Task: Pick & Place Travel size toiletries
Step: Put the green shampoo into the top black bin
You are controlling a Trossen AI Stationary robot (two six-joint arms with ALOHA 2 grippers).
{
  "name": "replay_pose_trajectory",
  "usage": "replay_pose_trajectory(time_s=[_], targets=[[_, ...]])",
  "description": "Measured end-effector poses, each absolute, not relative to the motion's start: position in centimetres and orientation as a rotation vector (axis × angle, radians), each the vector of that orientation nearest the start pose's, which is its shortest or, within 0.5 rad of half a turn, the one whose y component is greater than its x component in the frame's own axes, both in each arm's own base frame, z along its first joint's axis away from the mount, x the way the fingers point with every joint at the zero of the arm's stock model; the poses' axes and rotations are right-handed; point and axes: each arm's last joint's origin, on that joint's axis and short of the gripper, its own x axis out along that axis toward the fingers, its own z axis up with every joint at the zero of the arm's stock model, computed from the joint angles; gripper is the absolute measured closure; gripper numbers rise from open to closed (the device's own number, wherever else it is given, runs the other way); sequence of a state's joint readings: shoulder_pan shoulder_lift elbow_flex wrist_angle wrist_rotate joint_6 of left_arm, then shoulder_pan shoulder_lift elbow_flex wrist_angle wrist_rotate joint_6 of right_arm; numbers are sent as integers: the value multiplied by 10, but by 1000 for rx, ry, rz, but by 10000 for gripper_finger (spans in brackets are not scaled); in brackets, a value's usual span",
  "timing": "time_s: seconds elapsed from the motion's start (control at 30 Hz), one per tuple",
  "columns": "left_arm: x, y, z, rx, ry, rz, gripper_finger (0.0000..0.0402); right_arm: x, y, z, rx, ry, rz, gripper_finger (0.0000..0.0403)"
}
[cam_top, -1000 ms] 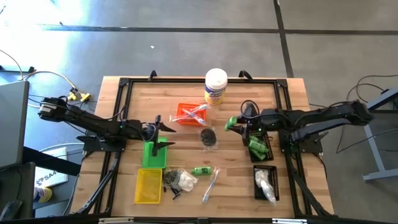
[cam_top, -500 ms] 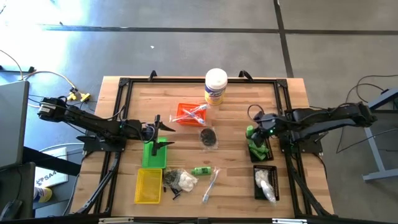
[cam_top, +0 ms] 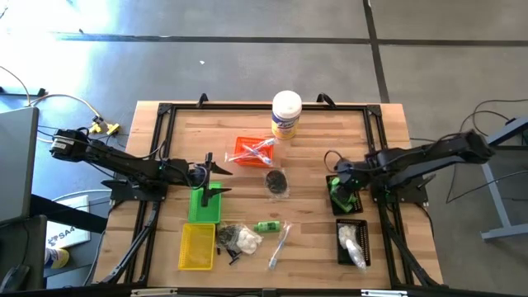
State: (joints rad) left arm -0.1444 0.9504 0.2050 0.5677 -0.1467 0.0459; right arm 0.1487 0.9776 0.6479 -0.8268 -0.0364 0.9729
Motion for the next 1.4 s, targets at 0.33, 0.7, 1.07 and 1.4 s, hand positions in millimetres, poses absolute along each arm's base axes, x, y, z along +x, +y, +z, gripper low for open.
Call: replay_pose_trajectory(time_s=[0.33, 0.7, 1.07, 1.4], targets=[[181, -22, 178, 72, 193, -3, 153, 169, 30, 198, 741, 1224, -409, 254], [181, -22, 178, 72, 193, -3, 153, 172, 30, 196, 710, 1238, -398, 158], [181, -22, 178, 73, 193, -3, 153, 170, 23, 200, 796, 1292, -228, 146], [181, -22, 178, 84, 193, -4, 153, 174, 9, 201, 830, 1258, -172, 156]])
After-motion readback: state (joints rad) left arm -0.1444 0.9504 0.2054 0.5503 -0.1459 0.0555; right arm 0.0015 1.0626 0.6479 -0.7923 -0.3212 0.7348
